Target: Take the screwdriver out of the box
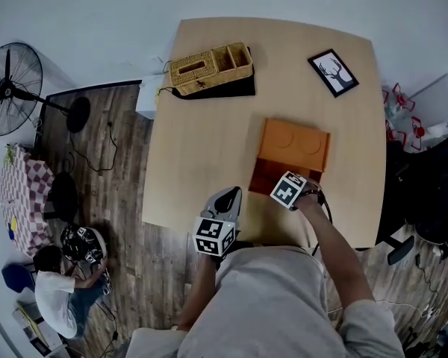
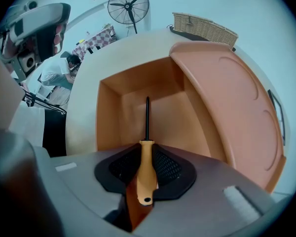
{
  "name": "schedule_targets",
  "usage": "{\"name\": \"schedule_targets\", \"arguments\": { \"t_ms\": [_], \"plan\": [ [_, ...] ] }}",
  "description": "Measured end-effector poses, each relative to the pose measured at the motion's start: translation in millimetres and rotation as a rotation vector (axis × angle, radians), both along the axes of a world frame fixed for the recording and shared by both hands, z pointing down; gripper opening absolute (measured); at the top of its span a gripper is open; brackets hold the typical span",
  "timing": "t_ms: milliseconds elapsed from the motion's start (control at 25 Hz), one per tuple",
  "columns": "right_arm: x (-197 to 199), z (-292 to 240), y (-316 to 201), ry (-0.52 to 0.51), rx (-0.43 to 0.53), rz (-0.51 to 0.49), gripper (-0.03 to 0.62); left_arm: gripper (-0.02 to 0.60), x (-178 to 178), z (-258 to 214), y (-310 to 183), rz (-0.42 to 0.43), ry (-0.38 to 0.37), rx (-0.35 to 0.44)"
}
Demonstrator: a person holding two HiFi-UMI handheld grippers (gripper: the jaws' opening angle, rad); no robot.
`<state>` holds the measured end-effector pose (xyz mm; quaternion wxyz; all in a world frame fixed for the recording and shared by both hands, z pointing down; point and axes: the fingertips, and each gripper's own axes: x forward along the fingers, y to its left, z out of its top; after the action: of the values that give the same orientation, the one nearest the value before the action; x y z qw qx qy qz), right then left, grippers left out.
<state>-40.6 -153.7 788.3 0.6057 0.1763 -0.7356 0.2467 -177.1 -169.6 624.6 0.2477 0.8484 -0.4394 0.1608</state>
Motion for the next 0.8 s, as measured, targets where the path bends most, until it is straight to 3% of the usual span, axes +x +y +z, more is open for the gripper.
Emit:
{"name": "schedule_targets", "arguments": {
  "t_ms": [200,480,800],
  "plan": [
    [13.4,-1.8,1.0,-0.011,-0.028,0.018,0.074,0.054,13.0,-0.2,2.7,-0.005,0.014,0.01],
    [1.9,-2.7,-1.3,-0.05,-0.05,0.023,0.074,0.054,11.0,-4.4,11.7,-0.041,0.0,0.016],
    [2.7,-0.5,-8.7,-0.111,-0.004,0.033,0.074,0.054,29.3,-5.3,25.3,-0.099,0.014,0.03]
  ]
}}
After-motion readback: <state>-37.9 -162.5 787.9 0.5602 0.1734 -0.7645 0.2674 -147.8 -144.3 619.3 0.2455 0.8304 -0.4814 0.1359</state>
